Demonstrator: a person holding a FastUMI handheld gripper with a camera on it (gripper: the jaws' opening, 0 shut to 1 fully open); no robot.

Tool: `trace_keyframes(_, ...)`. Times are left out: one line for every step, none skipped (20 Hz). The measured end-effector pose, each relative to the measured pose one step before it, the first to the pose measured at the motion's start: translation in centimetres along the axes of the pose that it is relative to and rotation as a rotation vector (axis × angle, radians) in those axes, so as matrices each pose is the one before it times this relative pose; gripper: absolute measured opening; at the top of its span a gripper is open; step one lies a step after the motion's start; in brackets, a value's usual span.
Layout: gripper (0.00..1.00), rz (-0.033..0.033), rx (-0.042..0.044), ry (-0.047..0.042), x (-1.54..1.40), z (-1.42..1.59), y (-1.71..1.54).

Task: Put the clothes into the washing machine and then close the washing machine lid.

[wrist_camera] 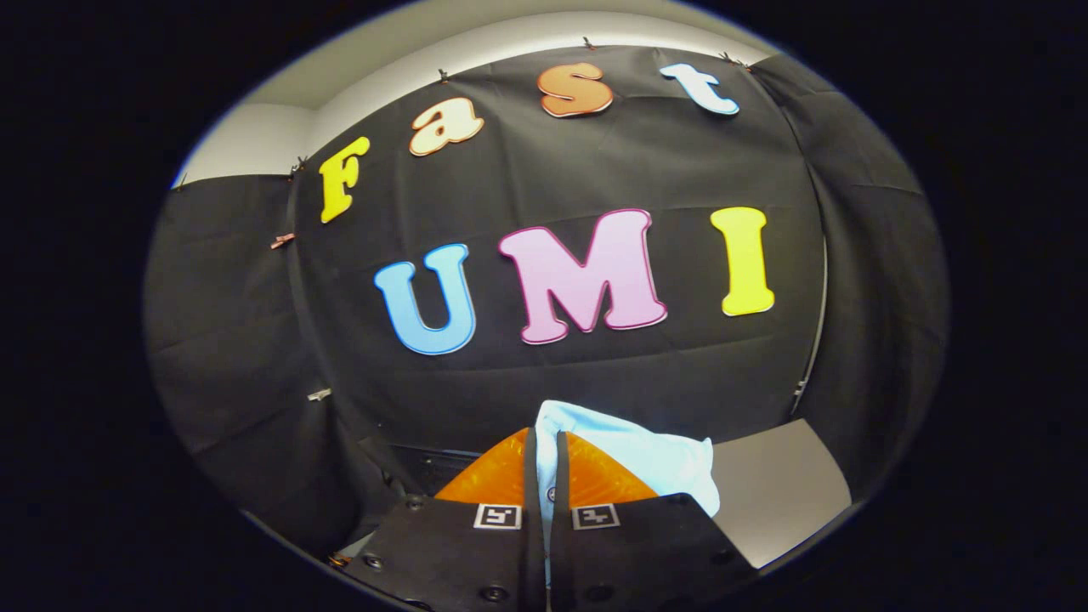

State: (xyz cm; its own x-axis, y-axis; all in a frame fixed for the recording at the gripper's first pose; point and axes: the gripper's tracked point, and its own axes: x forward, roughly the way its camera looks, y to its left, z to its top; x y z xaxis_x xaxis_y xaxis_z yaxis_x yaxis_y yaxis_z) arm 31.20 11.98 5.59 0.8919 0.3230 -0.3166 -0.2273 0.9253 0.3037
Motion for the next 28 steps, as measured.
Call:
trace_keyframes(0.07, 0.02919, 0.0017, 0.00646, 0.265, -0.361, 1.577)
trace_keyframes(0.07, 0.0306, 0.00126, 0.01187, 0.248, -0.416, 1.681)
trace_keyframes(0.07, 0.03157, 0.00258, 0.01129, 0.393, -0.52, 1.705)
trace_keyframes(0.07, 0.03068, -0.00427, 0.01347, 0.426, -0.713, 1.769)
trace_keyframes(0.07, 0.02234, -0.0068, 0.00877, 0.525, -0.651, 1.445)
trace_keyframes(0.07, 0.01798, -0.00453, 0.00842, 0.55, -0.681, 1.369)
trace_keyframes(0.07, 0.01978, -0.00655, 0.01372, 0.668, -0.927, 1.308)
trace_keyframes(0.07, 0.01867, -0.00533, 0.01296, 0.779, -0.958, 1.188)
trace_keyframes(0.07, 0.01302, -0.00377, 0.01525, 0.937, -1.091, 0.998)
trace_keyframes(0.07, 0.01072, -0.00103, 0.01742, 0.847, -1.15, 0.891)
trace_keyframes(0.07, 0.01072, 0.00178, 0.02272, 1.004, -1.298, 0.787)
trace_keyframes(0.07, 0.00792, 0.00363, 0.02325, 0.969, -1.231, 0.557)
trace_keyframes(0.07, 0.00064, 0.00167, 0.02575, 1.014, -1.466, 0.432)
trace_keyframes(0.07, 0.0, 0.00242, 0.01759, 1.082, -1.353, 0.33)
trace_keyframes(0.07, -0.00587, -0.00194, 0.01731, 1.032, -1.281, 0.271)
trace_keyframes(0.07, -0.01133, -0.0049, 0.01552, 1.035, -1.33, -0.013)
trace_keyframes(0.07, -0.00807, -0.00051, 0.0155, 0.956, -1.184, -0.118)
trace_keyframes(0.07, -0.01181, -0.00474, 0.02042, 0.865, -1.265, 0.026)
trace_keyframes(0.07, -0.0072, -0.00048, 0.02023, 0.885, -1.088, -0.018)
trace_keyframes(0.07, -0.00455, -0.00036, 0.01359, 0.866, -0.972, -0.095)
trace_keyframes(0.07, -0.00925, -0.00328, 0.01013, 0.867, -0.788, -0.138)
trace_keyframes(0.07, -0.00876, -0.00252, 0.00037, 0.751, -0.479, -0.181)
trace_keyframes(0.07, -0.00844, 0.0014, -0.00408, 0.867, -0.372, -0.268)
trace_keyframes(0.07, -0.01231, 0.00639, -0.0012, 0.81, -0.415, -0.32)
trace_keyframes(0.07, -0.01388, 0.00348, -0.00354, 0.852, -0.433, -0.364)
trace_keyframes(0.07, -0.01333, -0.00467, -0.00013, 0.831, -0.462, -0.455)
trace_keyframes(0.07, -0.02229, -0.00662, 0.00071, 0.701, -0.565, -0.597)
trace_keyframes(0.09, -0.01942, -0.00386, 0.00522, 0.732, -0.566, -0.617)
